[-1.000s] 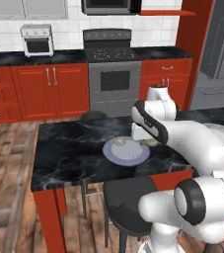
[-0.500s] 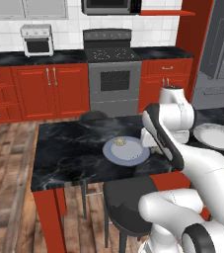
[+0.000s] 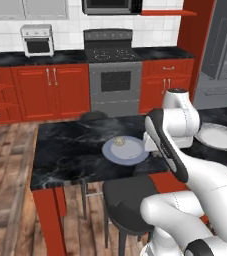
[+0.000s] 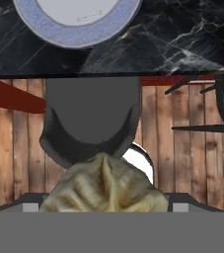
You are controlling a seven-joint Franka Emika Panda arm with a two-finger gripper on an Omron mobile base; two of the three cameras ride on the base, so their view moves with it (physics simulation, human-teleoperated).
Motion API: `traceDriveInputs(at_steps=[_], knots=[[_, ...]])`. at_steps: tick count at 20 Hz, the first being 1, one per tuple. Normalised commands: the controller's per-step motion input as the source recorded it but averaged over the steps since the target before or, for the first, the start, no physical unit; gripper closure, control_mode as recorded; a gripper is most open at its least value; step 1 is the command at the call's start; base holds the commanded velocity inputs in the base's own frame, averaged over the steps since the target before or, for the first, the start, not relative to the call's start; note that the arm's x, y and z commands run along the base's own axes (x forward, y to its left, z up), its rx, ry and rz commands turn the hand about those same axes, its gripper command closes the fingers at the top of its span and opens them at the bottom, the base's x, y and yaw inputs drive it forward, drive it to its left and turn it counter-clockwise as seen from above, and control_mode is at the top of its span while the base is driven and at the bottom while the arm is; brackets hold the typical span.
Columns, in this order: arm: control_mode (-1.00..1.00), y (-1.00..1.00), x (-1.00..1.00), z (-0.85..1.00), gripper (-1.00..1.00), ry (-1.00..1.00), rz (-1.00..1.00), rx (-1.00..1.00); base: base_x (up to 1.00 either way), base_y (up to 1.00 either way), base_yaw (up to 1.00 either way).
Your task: Place two dumplings into each of the tupperware containers and then place the containers in the fridge.
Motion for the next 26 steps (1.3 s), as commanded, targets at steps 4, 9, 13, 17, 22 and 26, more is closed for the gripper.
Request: traceDriveInputs(at_steps=[4, 9, 13, 17, 22, 26], knots=[[1.00, 0.00, 0.00, 0.00, 1.00, 0.00, 0.00, 0.00, -0.75, -0.94, -0.10], [1.00, 0.00, 0.00, 0.00, 1.00, 0.00, 0.00, 0.00, 0.00, -1.00, -0.12], [1.00, 0.00, 0.00, 0.00, 1.00, 0.00, 0.00, 0.00, 0.08, -1.00, -0.06], [1.00, 0.00, 0.00, 0.00, 1.00, 0.00, 0.00, 0.00, 0.08, -1.00, 0.00], [1.00, 0.00, 0.00, 0.00, 1.00, 0.00, 0.00, 0.00, 0.35, -1.00, 0.00], [1.00, 0.00, 0.00, 0.00, 1.00, 0.00, 0.00, 0.00, 0.50, -0.96, 0.00]])
